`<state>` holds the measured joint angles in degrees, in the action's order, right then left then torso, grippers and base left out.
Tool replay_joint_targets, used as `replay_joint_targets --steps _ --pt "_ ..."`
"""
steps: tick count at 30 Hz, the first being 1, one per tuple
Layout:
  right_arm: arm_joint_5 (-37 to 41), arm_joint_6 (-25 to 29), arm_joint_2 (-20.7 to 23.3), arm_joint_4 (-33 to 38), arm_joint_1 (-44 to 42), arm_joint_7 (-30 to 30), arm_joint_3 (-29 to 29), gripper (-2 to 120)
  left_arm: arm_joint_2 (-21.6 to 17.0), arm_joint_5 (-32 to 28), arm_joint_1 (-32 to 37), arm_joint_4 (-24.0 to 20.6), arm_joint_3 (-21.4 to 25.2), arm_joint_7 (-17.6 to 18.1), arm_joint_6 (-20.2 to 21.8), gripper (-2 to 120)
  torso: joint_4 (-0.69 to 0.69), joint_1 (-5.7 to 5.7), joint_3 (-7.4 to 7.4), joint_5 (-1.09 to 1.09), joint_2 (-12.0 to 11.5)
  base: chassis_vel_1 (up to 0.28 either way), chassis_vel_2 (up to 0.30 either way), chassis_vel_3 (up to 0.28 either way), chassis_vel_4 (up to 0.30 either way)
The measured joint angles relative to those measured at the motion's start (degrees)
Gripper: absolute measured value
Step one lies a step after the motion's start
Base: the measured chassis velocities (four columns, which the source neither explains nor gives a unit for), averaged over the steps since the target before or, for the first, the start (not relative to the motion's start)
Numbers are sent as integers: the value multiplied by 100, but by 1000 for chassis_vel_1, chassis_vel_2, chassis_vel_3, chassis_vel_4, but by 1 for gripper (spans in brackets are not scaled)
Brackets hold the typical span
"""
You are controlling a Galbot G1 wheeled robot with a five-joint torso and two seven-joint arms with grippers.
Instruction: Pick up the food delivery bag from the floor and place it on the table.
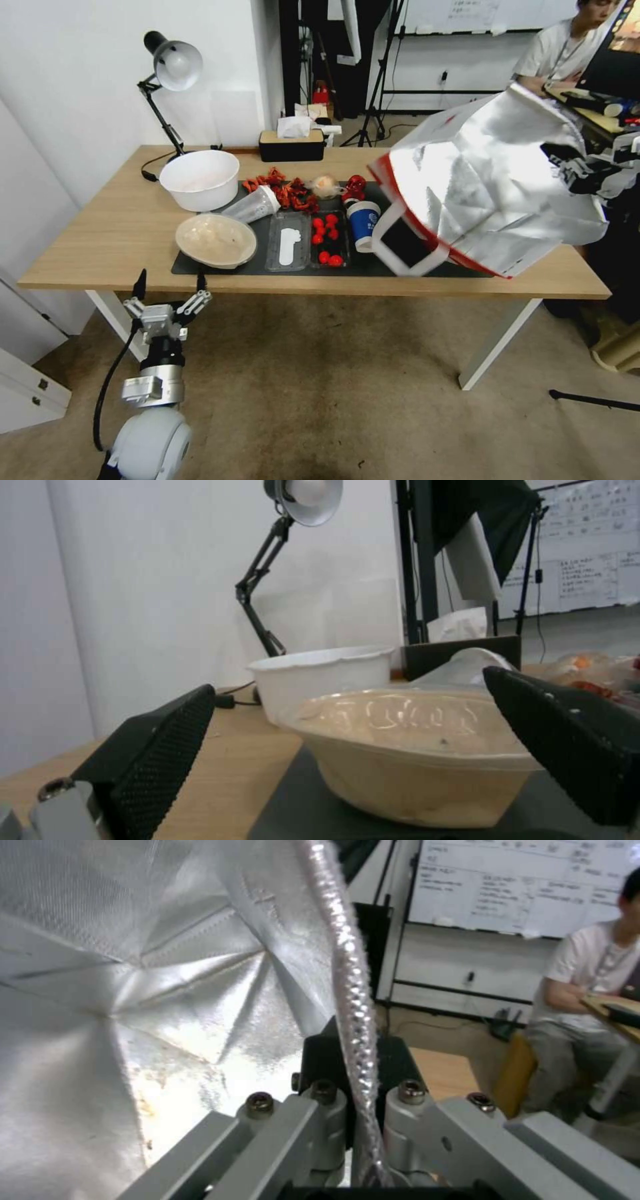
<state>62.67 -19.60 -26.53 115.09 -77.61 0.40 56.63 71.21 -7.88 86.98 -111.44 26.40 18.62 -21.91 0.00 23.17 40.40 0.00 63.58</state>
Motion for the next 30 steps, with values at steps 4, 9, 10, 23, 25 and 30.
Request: replay_joint_targets --steps 4,9,10,23,25,30 --pt "-77 -42 -3 -71 -14 123 -9 0 -1 9 -147 88 -167 14 41 100 -1 -1 0 0 0 0 0 0 0" --pt "-179 -126 -18 -121 7 337 -56 0 -53 3 -295 189 -318 25 54 100 0 0 0 0 0 0 0 0 0" --pt "-216 -154 -20 -150 46 398 -93 0 -75 -7 -335 204 -356 33 76 100 -1 0 -1 0 0 0 0 0 0" --pt "-351 -344 -96 -601 1226 932 -1140 4 -231 -109 -530 240 -425 137 294 100 0 0 0 -1 -1 0 0 0 0" --pt "-420 -406 -183 -674 1487 1037 -1490 14 -230 -111 -519 241 -490 139 295 100 -2 0 -1 0 -1 0 0 0 0" --pt "-431 -573 -337 -803 2001 1443 -2098 27 -222 -101 -498 260 -555 137 274 100 -1 -1 -1 0 -1 0 0 0 0"
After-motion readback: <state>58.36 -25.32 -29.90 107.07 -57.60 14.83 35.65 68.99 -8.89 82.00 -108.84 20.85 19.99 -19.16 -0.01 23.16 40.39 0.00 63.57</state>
